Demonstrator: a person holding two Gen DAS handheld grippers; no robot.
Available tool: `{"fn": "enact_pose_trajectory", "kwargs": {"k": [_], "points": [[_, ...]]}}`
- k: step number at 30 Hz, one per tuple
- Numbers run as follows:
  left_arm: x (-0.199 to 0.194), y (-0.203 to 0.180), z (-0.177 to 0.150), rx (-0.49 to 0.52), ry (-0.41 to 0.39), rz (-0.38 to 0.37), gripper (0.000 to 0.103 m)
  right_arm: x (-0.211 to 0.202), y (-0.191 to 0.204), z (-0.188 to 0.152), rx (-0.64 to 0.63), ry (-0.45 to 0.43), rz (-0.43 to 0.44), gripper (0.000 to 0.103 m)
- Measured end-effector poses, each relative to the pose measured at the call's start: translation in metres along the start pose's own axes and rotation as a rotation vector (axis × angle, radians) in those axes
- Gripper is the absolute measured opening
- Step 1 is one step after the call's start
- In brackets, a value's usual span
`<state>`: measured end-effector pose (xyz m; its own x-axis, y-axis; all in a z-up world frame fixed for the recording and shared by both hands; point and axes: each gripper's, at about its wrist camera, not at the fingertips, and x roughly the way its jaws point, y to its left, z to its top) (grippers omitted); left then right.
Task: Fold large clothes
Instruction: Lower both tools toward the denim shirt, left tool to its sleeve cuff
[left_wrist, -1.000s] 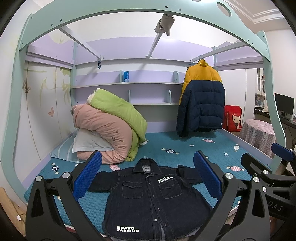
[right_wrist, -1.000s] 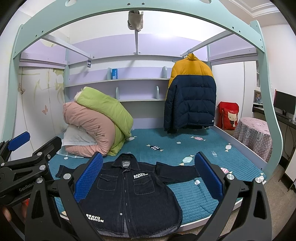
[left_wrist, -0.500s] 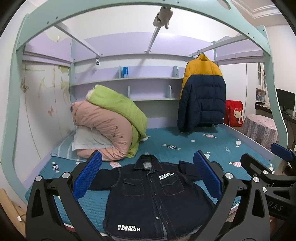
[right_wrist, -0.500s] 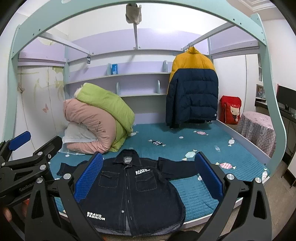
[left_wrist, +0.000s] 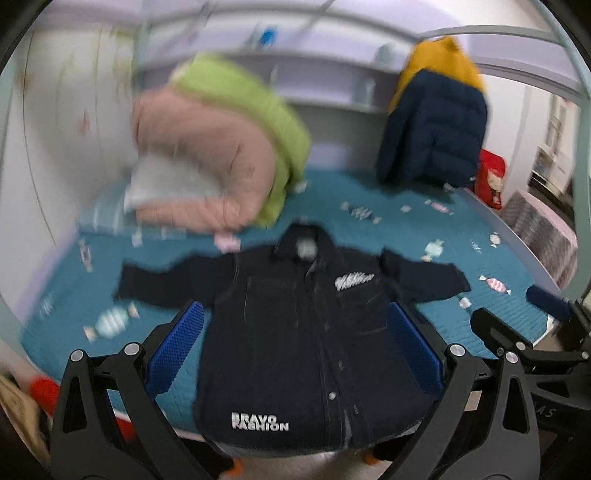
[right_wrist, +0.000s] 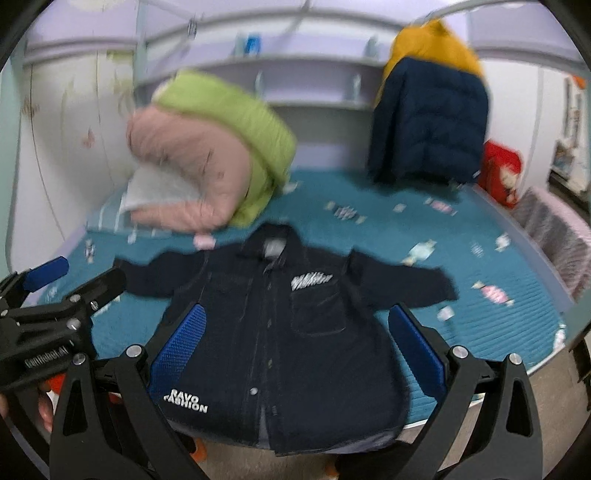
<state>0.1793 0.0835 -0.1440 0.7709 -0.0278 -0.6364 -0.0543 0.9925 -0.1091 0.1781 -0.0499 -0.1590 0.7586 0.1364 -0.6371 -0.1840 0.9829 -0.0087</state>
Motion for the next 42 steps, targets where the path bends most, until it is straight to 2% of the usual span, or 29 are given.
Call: {"fn": "enact_pose_trajectory", "kwargs": {"k": [3, 6, 8, 11, 13, 16, 19, 22, 24, 28, 31, 37, 39, 42], "points": [[0.052, 0.047, -0.01, -0.072, 0.075, 0.034, 0.098, 0.059, 0.016, -0.001, -0.006, 0.072, 0.047, 0.096], [0.101, 0.105, -0.019, -0.157, 0.134, 0.08, 0.098, 0.107, 0.028, 0.0, -0.003, 0.112, 0.084, 0.096], [0.131, 0.15, -0.024, -0.225, 0.165, 0.082, 0.098, 0.143, 0.041, 0.0, -0.009, 0.135, 0.092, 0.096], [0.171, 0.215, -0.03, -0.298, 0.21, 0.158, 0.098, 0.195, 0.061, -0.002, -0.017, 0.164, 0.125, 0.096], [0.195, 0.252, -0.033, -0.353, 0.229, 0.193, 0.098, 0.222, 0.065, -0.006, -0.008, 0.191, 0.145, 0.096], [0.23, 0.32, -0.039, -0.475, 0.252, 0.185, 0.098, 0.259, 0.074, -0.012, 0.013, 0.251, 0.173, 0.096], [0.253, 0.362, -0.039, -0.509, 0.248, 0.24, 0.098, 0.286, 0.086, -0.018, -0.001, 0.27, 0.167, 0.096], [0.273, 0.402, -0.042, -0.627, 0.241, 0.21, 0.098, 0.304, 0.091, -0.023, -0.003, 0.29, 0.173, 0.096], [0.292, 0.419, -0.043, -0.644, 0.273, 0.237, 0.098, 0.317, 0.093, -0.027, 0.002, 0.307, 0.176, 0.096], [0.323, 0.441, -0.045, -0.68, 0.297, 0.246, 0.098, 0.329, 0.095, -0.034, 0.007, 0.326, 0.18, 0.096], [0.339, 0.454, -0.056, -0.756, 0.363, 0.205, 0.098, 0.335, 0.095, -0.037, 0.009, 0.33, 0.182, 0.096], [0.344, 0.447, -0.057, -0.69, 0.397, 0.246, 0.098, 0.342, 0.09, -0.041, 0.028, 0.339, 0.187, 0.096], [0.342, 0.446, -0.055, -0.723, 0.366, 0.235, 0.098, 0.343, 0.088, -0.043, 0.034, 0.342, 0.186, 0.096], [0.34, 0.446, -0.054, -0.777, 0.306, 0.153, 0.095, 0.341, 0.083, -0.044, 0.042, 0.341, 0.182, 0.096]]}}
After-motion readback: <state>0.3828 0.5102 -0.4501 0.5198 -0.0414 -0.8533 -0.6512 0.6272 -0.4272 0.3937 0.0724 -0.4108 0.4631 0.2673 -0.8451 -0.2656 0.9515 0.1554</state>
